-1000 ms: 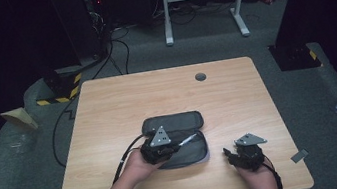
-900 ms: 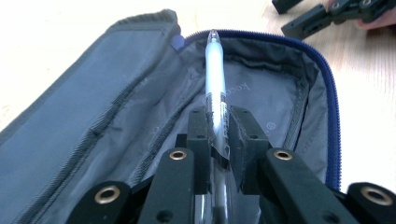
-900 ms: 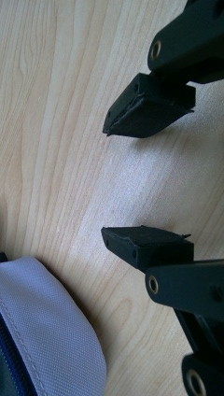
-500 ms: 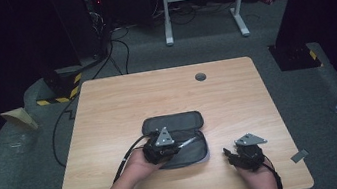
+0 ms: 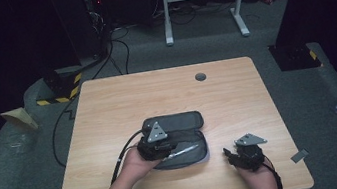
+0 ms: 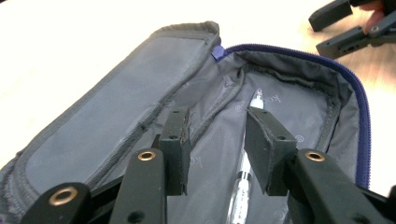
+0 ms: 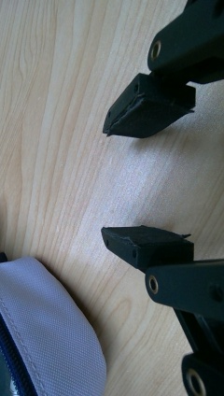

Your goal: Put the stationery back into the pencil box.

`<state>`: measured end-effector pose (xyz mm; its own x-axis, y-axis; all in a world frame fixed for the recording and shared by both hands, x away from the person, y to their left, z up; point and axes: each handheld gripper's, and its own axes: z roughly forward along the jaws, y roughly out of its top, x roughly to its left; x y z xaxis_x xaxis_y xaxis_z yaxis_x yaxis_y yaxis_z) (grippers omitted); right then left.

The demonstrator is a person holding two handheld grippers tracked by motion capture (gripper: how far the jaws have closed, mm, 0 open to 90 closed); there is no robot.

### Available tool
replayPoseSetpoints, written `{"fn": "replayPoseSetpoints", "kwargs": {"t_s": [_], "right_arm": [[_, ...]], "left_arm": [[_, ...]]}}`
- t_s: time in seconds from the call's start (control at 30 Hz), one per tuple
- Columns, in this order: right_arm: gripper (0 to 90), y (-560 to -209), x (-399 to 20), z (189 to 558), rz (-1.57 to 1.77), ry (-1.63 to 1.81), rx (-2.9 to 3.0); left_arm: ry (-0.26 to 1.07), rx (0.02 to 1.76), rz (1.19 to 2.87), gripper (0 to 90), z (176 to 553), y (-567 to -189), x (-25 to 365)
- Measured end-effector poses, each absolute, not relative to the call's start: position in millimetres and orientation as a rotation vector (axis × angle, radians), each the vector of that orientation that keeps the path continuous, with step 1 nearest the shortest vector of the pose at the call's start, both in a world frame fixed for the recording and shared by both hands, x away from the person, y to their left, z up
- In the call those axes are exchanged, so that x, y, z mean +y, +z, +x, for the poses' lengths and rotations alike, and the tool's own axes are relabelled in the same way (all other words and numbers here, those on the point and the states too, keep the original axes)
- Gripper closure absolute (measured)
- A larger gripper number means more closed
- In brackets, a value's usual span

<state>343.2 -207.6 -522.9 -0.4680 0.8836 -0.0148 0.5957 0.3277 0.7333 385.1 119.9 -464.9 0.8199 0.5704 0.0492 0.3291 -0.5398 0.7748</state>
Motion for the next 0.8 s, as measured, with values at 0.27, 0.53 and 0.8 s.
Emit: {"fn": "replayPoseSetpoints", "kwargs": {"t_s": [0.27, 0.53, 0.8], "right_arm": [[43.1, -523, -208, 343, 1.305, 0.942, 2.185], [43.1, -523, -208, 343, 1.305, 0.942, 2.184], [43.1, -523, -207, 343, 1.305, 0.941, 2.183]], "left_arm": [[0.402, 0.706, 2.134, 52.0, 384, -460, 122], [0.408, 0.777, 2.024, 43.9, 384, -454, 130], [0.414, 0.836, 1.944, 35.6, 383, -452, 142]]}}
